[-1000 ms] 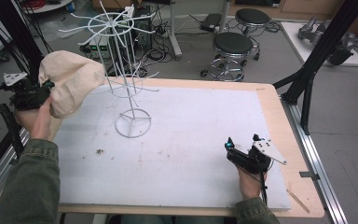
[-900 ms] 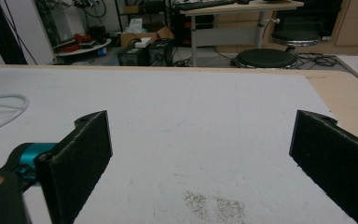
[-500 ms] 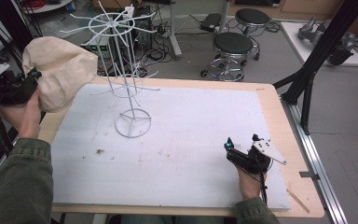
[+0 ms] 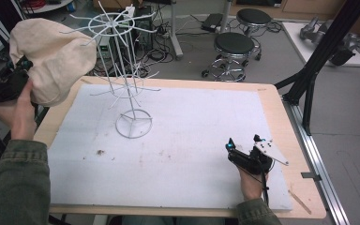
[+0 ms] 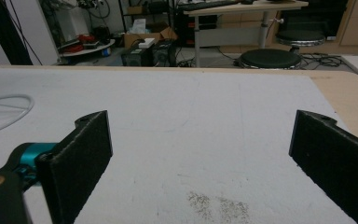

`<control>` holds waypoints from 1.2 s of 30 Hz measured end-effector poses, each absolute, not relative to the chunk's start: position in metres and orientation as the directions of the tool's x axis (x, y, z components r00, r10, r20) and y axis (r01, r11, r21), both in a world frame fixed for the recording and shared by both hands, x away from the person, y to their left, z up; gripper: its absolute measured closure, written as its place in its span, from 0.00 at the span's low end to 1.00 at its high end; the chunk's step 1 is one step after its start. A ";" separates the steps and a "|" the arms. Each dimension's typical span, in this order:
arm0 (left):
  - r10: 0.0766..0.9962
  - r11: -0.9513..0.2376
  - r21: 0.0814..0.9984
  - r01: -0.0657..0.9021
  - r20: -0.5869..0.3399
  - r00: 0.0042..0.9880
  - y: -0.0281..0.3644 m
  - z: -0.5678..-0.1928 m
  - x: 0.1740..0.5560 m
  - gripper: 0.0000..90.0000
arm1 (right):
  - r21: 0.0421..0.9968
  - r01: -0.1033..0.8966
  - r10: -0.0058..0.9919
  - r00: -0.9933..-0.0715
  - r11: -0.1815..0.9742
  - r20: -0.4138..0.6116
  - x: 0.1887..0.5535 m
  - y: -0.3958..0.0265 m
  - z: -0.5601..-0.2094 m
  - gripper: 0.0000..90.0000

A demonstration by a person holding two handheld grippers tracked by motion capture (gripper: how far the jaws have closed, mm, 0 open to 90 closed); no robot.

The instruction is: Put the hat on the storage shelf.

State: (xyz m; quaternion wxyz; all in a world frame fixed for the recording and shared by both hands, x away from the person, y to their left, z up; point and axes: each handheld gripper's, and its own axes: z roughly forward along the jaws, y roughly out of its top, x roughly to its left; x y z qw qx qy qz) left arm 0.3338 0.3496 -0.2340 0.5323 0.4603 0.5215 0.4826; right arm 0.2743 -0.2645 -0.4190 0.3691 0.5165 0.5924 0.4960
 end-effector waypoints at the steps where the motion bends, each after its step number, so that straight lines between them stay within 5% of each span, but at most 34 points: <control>1: 0.994 0.110 0.993 -0.034 -0.111 -0.010 0.350 -0.234 0.334 0.89 | 0.969 0.244 0.978 -0.195 -0.025 0.074 0.274 -0.265 -0.419 0.05; 16: 0.963 0.255 0.955 -0.153 -0.237 0.127 0.367 -0.223 0.309 0.89 | 0.970 0.240 0.977 -0.198 -0.027 0.076 0.274 -0.264 -0.419 0.06; 36: 0.926 0.327 0.878 -0.350 -0.224 0.305 0.369 -0.188 0.274 0.89 | 0.970 0.243 0.976 -0.204 -0.026 0.077 0.274 -0.263 -0.419 0.06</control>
